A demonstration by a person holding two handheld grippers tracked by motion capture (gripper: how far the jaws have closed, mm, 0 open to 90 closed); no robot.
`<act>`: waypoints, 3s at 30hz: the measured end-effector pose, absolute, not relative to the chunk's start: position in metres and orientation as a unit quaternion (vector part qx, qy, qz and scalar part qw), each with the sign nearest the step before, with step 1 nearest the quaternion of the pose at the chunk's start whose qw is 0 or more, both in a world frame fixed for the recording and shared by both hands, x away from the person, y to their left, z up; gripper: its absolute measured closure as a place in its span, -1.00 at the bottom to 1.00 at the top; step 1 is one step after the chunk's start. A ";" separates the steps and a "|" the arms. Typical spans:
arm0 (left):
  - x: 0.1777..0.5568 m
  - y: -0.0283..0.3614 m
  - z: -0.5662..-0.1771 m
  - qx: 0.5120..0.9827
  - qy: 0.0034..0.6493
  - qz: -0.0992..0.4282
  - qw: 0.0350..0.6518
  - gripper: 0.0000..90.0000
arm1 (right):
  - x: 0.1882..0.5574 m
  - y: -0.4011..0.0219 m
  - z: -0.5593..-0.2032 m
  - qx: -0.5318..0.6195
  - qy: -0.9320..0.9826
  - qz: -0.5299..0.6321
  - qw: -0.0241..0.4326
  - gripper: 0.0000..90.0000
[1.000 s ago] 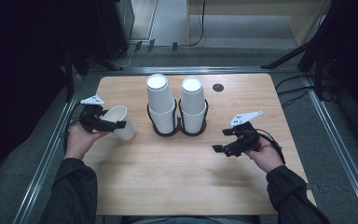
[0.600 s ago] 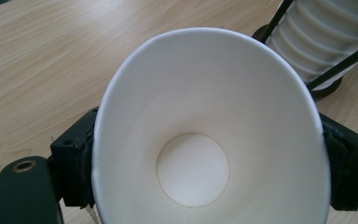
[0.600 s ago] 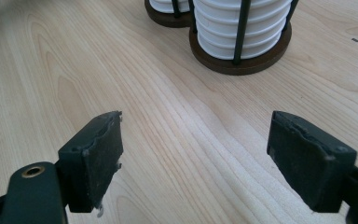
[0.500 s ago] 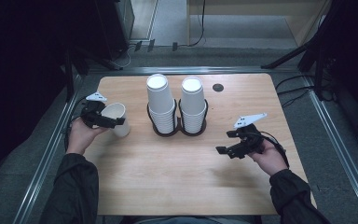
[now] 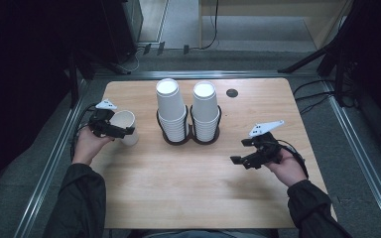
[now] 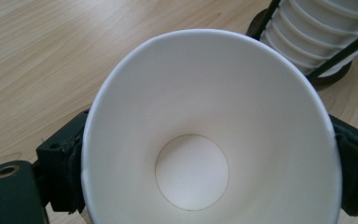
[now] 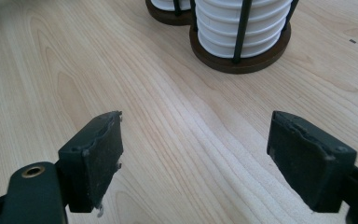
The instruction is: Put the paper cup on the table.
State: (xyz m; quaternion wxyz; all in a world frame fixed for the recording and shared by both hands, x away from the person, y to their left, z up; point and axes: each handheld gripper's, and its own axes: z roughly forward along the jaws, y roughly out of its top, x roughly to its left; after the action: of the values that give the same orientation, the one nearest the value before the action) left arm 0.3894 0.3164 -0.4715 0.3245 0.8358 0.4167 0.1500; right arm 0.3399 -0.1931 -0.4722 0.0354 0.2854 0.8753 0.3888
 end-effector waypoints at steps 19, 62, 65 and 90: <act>0.390 0.312 -0.465 0.833 0.425 0.122 0.333 -0.98 | 0.340 -0.194 -0.472 0.287 0.876 0.387 0.038 -0.59; 0.340 0.298 -0.408 0.789 0.456 0.126 0.392 -0.63 | 0.360 -0.177 -0.470 0.263 0.886 0.381 0.034 -0.59; 0.336 0.290 -0.406 0.791 0.456 0.132 0.386 -0.63 | 0.362 -0.175 -0.470 0.259 0.887 0.380 0.032 -0.59; 0.321 0.226 -0.451 0.832 0.410 0.109 0.358 -0.63 | 0.363 -0.170 -0.469 0.250 0.890 0.381 0.029 -0.59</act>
State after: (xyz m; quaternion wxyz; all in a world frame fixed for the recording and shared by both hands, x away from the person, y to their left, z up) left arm 0.3215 0.2258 -0.4509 0.3580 0.8321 0.4096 0.1086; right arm 0.3633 -0.1696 -0.4692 0.0295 0.2504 0.8896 0.3809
